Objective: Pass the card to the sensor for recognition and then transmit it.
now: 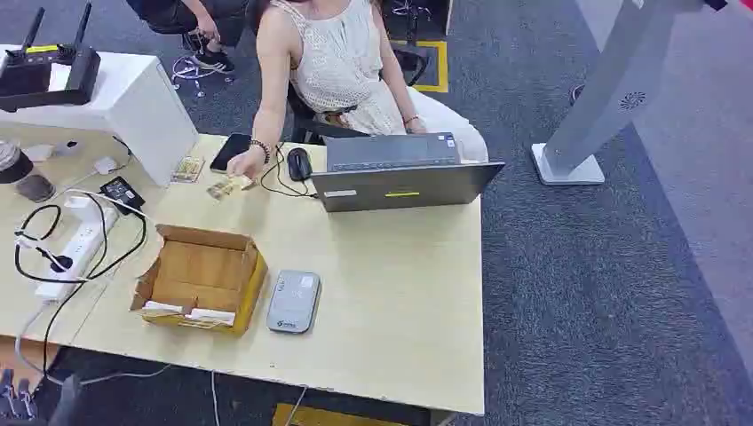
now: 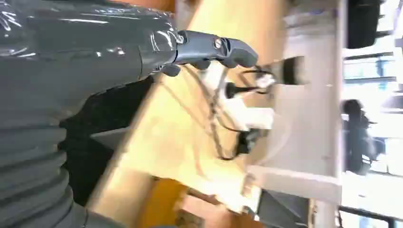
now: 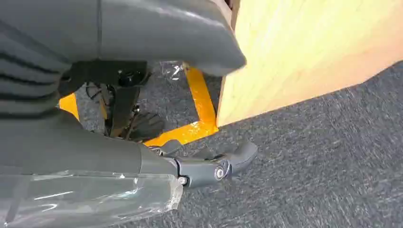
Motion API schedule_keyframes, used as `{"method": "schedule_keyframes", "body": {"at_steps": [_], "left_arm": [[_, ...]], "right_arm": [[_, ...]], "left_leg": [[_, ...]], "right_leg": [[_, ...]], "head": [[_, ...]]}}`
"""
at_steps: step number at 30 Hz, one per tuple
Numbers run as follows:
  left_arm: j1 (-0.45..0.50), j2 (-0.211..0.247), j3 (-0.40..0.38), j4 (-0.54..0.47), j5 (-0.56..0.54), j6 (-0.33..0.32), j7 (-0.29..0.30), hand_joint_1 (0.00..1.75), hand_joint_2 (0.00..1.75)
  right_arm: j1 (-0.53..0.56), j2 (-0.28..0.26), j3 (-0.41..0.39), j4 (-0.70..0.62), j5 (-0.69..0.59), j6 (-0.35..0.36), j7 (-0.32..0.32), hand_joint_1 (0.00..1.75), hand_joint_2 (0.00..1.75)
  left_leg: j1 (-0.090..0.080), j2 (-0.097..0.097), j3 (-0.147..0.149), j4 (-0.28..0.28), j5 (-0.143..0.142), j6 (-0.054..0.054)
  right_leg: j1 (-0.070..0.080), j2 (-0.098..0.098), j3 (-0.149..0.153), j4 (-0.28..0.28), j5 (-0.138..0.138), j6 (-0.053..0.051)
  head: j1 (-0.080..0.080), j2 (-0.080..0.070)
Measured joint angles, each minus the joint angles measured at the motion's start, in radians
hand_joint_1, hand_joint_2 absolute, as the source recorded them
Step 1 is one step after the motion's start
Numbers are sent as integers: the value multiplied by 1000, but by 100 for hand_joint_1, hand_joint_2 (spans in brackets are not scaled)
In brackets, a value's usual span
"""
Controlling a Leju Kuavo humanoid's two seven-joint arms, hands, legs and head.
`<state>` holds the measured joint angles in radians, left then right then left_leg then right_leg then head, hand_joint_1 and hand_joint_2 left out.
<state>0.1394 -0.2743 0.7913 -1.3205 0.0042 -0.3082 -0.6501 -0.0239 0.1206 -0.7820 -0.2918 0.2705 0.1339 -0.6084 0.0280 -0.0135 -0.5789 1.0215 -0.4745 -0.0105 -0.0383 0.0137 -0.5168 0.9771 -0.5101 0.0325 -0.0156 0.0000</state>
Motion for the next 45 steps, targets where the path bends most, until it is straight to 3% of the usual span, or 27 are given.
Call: {"method": "schedule_keyframes", "body": {"at_steps": [5, 12, 29, 45], "left_arm": [[-30, 15, -103, -91, -70, 108, -8, 0, 175], [-108, 58, -236, -126, -221, 250, 25, 0, 175], [-297, 146, -464, -99, -687, 463, 243, 0, 175], [-489, 255, -698, 31, -1125, 615, 483, 0, 175]], "right_arm": [[-15, 6, -12, 6, 36, -13, 11, 0, 175], [-32, 11, -13, 14, 78, -15, 38, 0, 175], [-57, 21, -13, 26, 149, -29, 94, 0, 175], [-80, 33, -7, 34, 213, -39, 157, 0, 175]], "left_leg": [[0, 0, 0, 0, 0, 0], [0, 0, 0, 0, 0, 0], [0, 1, 0, 0, 1, -1], [0, 1, 0, 0, 1, -1]], "right_leg": [[0, 0, 0, 0, 0, 0], [0, 0, 1, 0, 1, -1], [0, 2, 1, 1, 2, -1], [0, 2, 1, 1, 2, -1]], "head": [[0, 0], [0, 0], [0, 0], [0, 0]]}}
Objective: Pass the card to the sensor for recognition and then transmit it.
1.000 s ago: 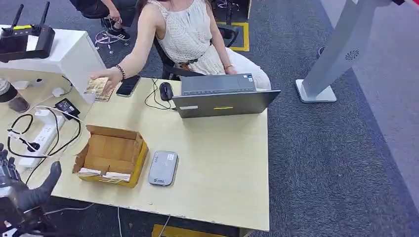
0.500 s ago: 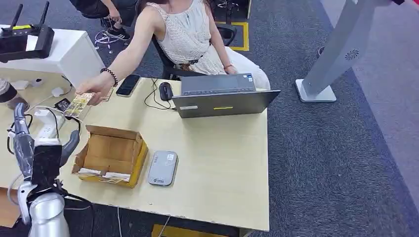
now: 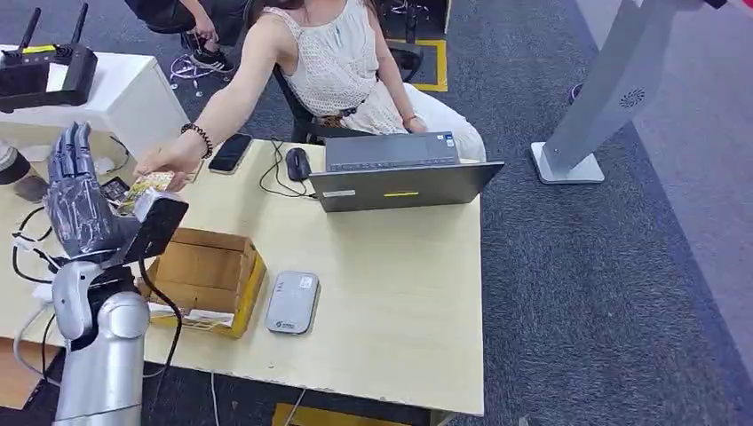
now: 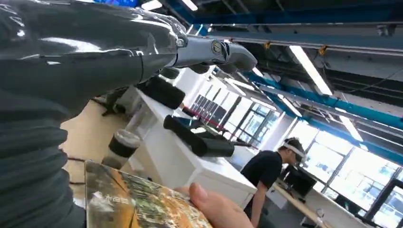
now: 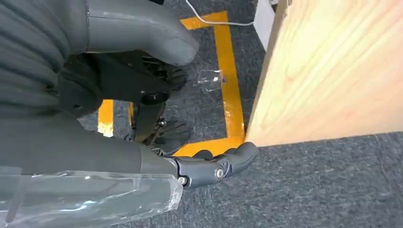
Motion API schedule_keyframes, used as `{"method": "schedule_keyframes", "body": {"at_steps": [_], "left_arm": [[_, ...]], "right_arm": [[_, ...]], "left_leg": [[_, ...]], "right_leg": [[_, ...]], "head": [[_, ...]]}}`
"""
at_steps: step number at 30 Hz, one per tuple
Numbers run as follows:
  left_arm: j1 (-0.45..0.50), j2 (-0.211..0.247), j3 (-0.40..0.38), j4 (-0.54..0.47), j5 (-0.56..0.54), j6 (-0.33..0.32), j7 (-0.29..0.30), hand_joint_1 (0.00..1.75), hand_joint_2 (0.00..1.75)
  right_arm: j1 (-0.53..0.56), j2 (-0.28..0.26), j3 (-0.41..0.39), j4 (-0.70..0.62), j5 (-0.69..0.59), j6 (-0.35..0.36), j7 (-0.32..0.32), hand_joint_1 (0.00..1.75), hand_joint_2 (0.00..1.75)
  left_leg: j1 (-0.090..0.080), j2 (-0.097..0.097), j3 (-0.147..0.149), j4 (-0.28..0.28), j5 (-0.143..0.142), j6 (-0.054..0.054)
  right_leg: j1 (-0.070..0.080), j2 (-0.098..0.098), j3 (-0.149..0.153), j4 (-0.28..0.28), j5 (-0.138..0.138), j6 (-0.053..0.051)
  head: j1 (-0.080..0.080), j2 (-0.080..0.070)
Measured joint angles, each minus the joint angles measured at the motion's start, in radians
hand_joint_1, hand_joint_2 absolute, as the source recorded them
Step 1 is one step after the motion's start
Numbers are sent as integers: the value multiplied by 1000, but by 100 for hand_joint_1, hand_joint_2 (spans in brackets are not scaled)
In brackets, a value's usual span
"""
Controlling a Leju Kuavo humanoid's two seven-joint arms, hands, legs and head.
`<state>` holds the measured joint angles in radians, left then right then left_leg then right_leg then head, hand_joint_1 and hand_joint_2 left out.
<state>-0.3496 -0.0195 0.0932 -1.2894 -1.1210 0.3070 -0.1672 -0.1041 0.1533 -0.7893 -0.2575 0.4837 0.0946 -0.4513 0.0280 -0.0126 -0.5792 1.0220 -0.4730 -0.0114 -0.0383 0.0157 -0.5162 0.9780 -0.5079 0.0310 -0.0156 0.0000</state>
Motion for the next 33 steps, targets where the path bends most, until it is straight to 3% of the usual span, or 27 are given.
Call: {"method": "schedule_keyframes", "body": {"at_steps": [1, 2, 6, 14, 23, 33], "left_arm": [[-12, 6, -13, 12, -27, 9, 15, 0, 175], [-25, 12, -28, 23, -54, 17, 31, 175, 175], [-64, 41, -83, 61, -159, 46, 93, 175, 175], [-100, 76, -132, 111, -242, 49, 161, 175, 175], [-106, 98, -152, 140, -239, 46, 165, 175, 175], [-70, 84, -196, 140, -250, 45, 146, 175, 175]], "right_arm": [[-1, 2, 2, 2, 7, -3, 5, 0, 175], [-2, 2, 3, 3, 10, -6, 9, 0, 175], [-6, 7, 8, 6, 29, -10, 27, 0, 175], [-10, 16, 23, 10, 52, -14, 51, 0, 175], [-11, 23, 27, 14, 58, -22, 56, 0, 175], [-11, 25, 30, 17, 56, -24, 56, 0, 175]], "left_leg": [[0, 0, 0, 0, 0, 0], [0, 0, 0, 0, 0, 0], [0, 0, 0, 0, 0, 0], [0, 0, 0, 0, 0, 0], [0, 0, 0, 0, 0, 0], [0, 0, 0, 0, 0, 0]], "right_leg": [[0, 0, 0, 0, 0, 0], [0, 0, 0, 0, 0, 0], [0, 0, 0, 1, 0, 0], [0, 0, 0, 1, 0, 0], [0, 0, 0, 1, 0, 0], [0, 0, 0, 1, 0, 0]], "head": [[0, 0], [0, 0], [0, 0], [-1, 0], [0, 0], [0, 0]]}}
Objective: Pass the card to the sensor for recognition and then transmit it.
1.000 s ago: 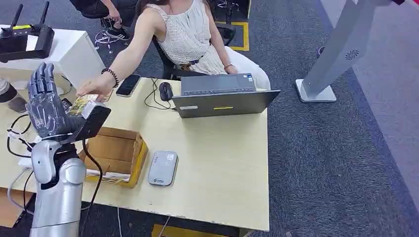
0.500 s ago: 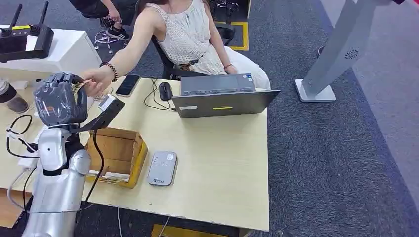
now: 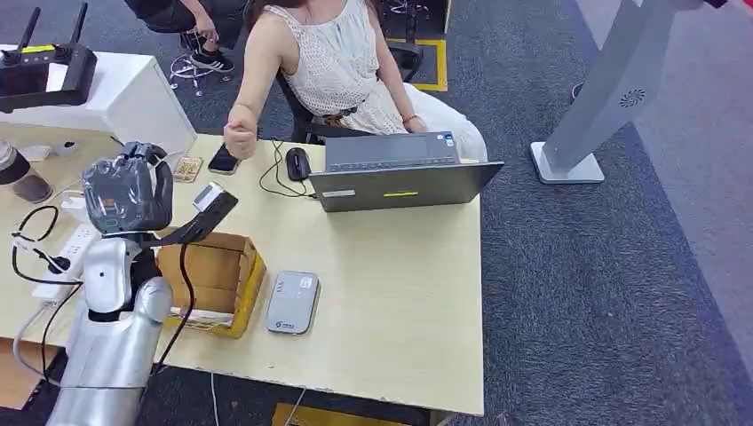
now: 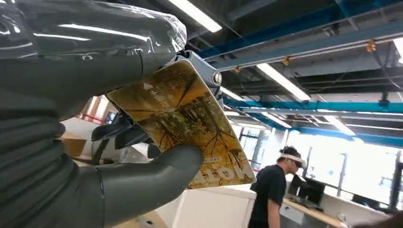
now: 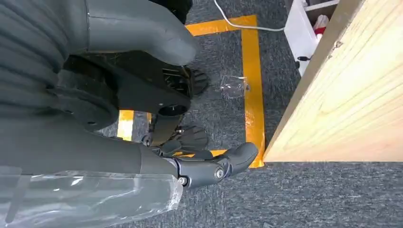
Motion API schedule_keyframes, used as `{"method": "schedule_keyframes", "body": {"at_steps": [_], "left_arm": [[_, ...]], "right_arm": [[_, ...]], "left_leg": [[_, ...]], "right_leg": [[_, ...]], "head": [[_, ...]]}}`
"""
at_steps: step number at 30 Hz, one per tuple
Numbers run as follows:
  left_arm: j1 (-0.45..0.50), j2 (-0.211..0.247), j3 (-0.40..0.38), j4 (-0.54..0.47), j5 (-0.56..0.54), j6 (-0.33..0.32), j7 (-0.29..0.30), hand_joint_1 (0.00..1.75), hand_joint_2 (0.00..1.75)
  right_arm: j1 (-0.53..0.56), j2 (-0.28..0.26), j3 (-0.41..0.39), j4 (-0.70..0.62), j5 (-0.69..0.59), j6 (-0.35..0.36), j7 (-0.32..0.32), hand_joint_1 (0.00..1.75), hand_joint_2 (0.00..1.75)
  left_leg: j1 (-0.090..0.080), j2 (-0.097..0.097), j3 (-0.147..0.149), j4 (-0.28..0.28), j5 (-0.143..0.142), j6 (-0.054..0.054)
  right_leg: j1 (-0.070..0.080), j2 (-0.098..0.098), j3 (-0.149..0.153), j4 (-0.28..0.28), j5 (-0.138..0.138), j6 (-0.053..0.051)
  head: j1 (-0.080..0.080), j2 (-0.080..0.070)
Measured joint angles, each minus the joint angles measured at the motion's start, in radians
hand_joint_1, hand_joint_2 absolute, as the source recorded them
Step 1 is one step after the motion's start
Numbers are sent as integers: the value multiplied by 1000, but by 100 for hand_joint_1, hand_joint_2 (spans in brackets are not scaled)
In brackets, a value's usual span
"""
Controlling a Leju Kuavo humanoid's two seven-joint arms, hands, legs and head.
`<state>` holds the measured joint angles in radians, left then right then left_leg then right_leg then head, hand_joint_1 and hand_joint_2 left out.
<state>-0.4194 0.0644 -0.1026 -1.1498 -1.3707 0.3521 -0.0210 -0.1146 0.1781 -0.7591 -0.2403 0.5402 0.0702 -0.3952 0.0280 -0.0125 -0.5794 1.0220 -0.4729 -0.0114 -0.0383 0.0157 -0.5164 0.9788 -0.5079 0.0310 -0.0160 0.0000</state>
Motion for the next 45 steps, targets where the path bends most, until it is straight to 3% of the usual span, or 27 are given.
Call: {"method": "schedule_keyframes", "body": {"at_steps": [3, 11, 17, 20, 25, 33, 37, 45], "left_arm": [[35, -23, -35, -8, -21, -11, -4, 175, 175], [127, -80, -187, -32, -96, -116, 6, 175, 175], [179, -98, -272, -29, -124, -168, 24, 175, 175], [188, -98, -302, -14, -141, -242, 57, 175, 175], [188, -96, -327, 40, -153, -314, 105, 175, 175], [186, -95, -328, 107, -153, -349, 138, 175, 175], [183, -95, -328, 128, -139, -365, 134, 175, 175], [166, -93, -328, 169, -24, -443, 59, 175, 175]], "right_arm": [[0, 2, 0, 0, -5, -1, 0, 0, 175], [1, 8, 0, 0, -15, -1, 0, 0, 175], [1, 10, 0, 0, -17, -2, 0, 0, 175], [1, 10, 0, 0, -17, -3, 4, 0, 175], [1, 10, 0, 0, -17, -3, 12, 0, 175], [0, 10, 0, 0, -17, -3, 18, 0, 175], [0, 10, 0, 0, -17, -3, 18, 0, 175], [-2, 10, 0, 0, -8, -1, 24, 0, 175]], "left_leg": [[0, 0, 0, 0, 0, 0], [0, 0, 0, 0, 0, 0], [0, 0, 0, 0, 0, 0], [0, 0, 0, 0, 0, 0], [0, 0, 0, 0, 0, 0], [0, 0, 0, 0, 0, 0], [0, 0, 0, 0, 0, 0], [0, 0, 0, 0, 0, 0]], "right_leg": [[0, 0, 0, 0, 0, 0], [0, 0, 0, 0, 0, 0], [0, 0, 0, 0, 0, 0], [0, 0, 0, 0, 0, 0], [0, 0, 0, 0, 0, 0], [0, 0, 0, 0, 0, 0], [0, 0, 0, 0, 0, 0], [0, 0, 0, 0, 0, 0]], "head": [[0, 0], [0, 0], [0, 0], [0, 0], [0, 0], [0, 0], [0, 0], [0, 0]]}}
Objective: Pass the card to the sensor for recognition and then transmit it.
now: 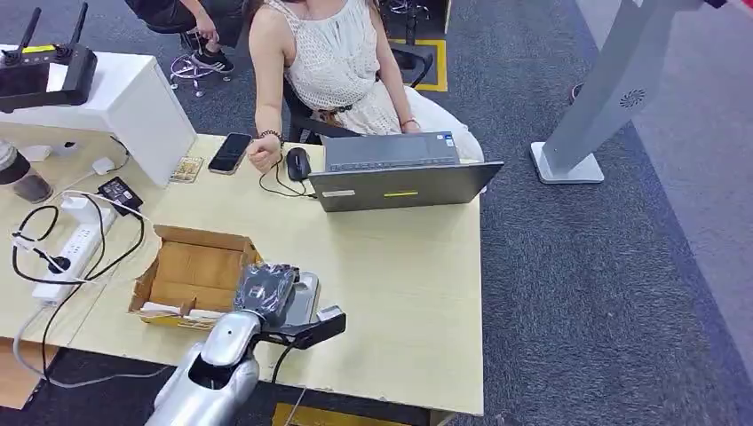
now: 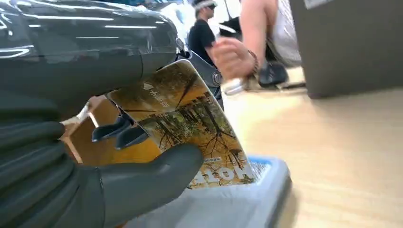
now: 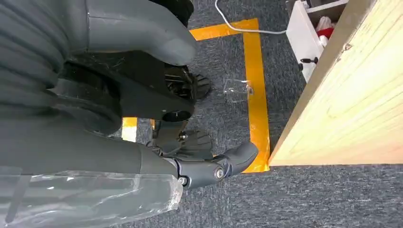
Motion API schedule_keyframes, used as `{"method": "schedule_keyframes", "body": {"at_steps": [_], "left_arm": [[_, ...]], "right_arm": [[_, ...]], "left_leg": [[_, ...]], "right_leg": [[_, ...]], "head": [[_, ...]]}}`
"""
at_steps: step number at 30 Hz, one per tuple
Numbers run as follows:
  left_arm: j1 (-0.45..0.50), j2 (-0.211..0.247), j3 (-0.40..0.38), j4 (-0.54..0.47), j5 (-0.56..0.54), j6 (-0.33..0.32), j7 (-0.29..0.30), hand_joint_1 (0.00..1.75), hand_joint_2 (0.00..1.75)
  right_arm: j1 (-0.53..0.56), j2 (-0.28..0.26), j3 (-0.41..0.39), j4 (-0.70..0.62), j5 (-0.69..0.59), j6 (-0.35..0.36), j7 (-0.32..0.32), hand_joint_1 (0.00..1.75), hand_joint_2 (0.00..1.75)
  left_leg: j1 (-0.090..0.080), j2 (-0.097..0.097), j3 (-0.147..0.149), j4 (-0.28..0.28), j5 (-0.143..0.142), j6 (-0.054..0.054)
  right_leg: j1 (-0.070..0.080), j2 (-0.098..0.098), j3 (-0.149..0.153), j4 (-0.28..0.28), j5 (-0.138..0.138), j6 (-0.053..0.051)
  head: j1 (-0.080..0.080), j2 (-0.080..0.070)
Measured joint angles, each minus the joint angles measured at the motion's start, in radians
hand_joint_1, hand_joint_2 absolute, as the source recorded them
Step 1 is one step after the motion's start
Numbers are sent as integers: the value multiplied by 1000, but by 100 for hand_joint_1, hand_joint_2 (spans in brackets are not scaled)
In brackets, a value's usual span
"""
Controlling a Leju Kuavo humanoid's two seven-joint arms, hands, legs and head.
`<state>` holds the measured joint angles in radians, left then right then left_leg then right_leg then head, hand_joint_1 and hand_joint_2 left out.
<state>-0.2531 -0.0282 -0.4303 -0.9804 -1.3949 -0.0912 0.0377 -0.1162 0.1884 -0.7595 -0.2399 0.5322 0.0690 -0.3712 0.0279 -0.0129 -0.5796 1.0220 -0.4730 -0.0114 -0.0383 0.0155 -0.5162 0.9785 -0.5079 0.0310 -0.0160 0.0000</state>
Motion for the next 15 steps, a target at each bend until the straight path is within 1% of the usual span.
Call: {"method": "schedule_keyframes", "body": {"at_steps": [2, 5, 9, 12, 14, 15], "left_arm": [[-9, 3, 0, 11, 34, -17, -21, 175, 175], [-19, 9, 0, 22, 53, -16, -25, 175, 175], [-20, 12, 0, 25, 64, 27, -14, 175, 175], [-17, 12, 0, -1, 48, 120, 10, 175, 175], [-15, 9, 0, -42, 19, 192, 29, 175, 175], [-15, 8, 0, -62, 9, 216, 36, 175, 175]], "right_arm": [[-1, 0, 0, 0, 3, 0, 4, 0, 175], [-3, 0, 0, 0, 3, 0, 4, 0, 175], [-2, 3, 0, 0, 0, -1, 3, 0, 175], [0, 5, 0, 0, -9, -2, -6, 0, 175], [2, 6, 0, 0, -10, -2, -12, 0, 175], [3, 6, 0, 0, -11, -2, -15, 0, 175]], "left_leg": [[0, 0, 0, 0, 0, 0], [0, 0, 0, 0, 0, 0], [0, 0, 0, 0, 0, 0], [0, 0, 0, 0, 0, 0], [0, 0, 0, 0, 0, 0], [0, 0, 0, 0, 0, 0]], "right_leg": [[0, 0, 0, 0, 0, 0], [0, 0, 0, 0, 0, 0], [0, 0, 0, 0, 0, 0], [0, 0, 0, 0, 0, 0], [0, 0, 0, 0, 0, 0], [0, 0, 0, 0, 0, 0]], "head": [[0, 0], [0, 0], [0, 0], [0, 0], [0, 0], [0, 0]]}}
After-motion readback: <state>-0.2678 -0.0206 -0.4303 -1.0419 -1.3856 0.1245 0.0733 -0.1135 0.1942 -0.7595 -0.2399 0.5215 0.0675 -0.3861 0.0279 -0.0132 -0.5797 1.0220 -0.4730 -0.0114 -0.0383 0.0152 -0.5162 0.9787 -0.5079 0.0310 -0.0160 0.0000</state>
